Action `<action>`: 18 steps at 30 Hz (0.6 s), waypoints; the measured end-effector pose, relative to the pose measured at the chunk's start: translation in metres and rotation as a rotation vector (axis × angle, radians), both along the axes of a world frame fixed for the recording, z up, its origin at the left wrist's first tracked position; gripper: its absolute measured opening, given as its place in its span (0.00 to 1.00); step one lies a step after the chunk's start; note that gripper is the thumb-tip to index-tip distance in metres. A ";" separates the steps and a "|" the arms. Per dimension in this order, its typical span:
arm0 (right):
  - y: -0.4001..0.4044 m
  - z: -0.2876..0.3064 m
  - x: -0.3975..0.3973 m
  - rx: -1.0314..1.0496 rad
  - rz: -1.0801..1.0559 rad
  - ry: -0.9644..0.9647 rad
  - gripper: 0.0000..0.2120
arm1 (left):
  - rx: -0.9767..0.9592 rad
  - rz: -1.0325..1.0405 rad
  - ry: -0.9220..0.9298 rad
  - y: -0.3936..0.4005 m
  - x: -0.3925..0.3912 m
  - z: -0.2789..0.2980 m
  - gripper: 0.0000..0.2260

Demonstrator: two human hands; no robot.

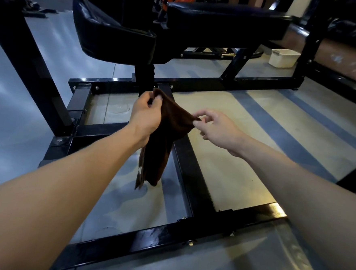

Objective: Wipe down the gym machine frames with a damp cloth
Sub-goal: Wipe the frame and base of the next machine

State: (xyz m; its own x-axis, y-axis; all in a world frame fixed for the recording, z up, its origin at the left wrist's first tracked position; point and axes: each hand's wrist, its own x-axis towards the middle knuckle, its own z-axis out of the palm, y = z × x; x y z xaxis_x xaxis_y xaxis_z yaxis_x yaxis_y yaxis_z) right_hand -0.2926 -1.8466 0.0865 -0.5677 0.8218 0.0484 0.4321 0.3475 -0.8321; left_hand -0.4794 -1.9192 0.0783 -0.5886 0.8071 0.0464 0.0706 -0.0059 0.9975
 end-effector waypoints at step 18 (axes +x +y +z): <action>-0.002 -0.008 0.012 -0.791 0.213 0.249 0.28 | -0.010 -0.034 -0.196 0.012 0.030 0.021 0.06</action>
State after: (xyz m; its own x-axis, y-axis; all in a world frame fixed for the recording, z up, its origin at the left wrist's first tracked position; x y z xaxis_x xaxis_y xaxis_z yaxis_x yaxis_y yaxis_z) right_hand -0.2801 -1.8486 0.0783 -0.7625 0.5436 -0.3508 0.1964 -0.3222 -0.9261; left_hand -0.4499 -1.9069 0.0997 -0.5579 0.8266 -0.0744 -0.1252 0.0048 0.9921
